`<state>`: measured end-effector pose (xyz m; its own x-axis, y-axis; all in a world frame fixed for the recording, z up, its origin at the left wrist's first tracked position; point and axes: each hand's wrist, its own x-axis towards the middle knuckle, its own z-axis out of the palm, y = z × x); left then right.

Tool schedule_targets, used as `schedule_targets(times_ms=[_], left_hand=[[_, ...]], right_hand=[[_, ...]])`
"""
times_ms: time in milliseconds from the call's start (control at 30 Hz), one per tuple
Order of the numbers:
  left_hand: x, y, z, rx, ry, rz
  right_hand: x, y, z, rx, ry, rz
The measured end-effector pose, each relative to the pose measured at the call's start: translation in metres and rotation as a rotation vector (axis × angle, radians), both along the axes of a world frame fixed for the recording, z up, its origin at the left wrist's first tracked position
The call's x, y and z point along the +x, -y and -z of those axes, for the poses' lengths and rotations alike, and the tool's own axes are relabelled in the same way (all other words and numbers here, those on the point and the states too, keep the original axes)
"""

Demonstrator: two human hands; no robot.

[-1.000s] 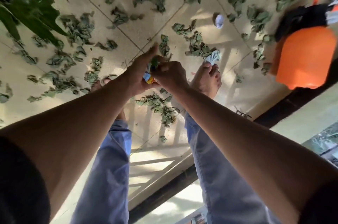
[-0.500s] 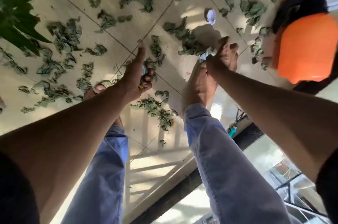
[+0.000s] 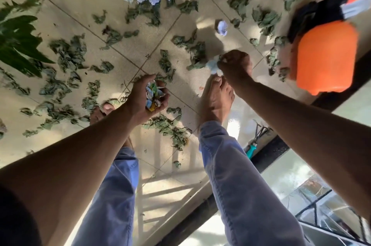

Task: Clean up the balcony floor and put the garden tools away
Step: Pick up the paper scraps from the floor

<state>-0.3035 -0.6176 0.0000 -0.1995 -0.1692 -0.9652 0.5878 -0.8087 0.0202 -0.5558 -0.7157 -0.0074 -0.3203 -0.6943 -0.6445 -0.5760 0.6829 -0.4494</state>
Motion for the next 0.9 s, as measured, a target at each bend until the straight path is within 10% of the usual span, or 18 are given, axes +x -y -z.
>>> schedule_targets(times_ms=[233,733,900], left_hand=[[-0.016,0.031,-0.002,-0.089,-0.05,0.105],[0.0,0.032,0.02,-0.07,0.017,0.243],[0.009,0.024,0.02,-0.03,-0.077,0.187]], right_hand=[[0.052,-0.022,-0.022,0.201,0.508,-0.321],[0.043,0.042,0.021,-0.125,-0.417,-0.388],[0.018,0.072,0.037,-0.012,-0.383,-0.464]])
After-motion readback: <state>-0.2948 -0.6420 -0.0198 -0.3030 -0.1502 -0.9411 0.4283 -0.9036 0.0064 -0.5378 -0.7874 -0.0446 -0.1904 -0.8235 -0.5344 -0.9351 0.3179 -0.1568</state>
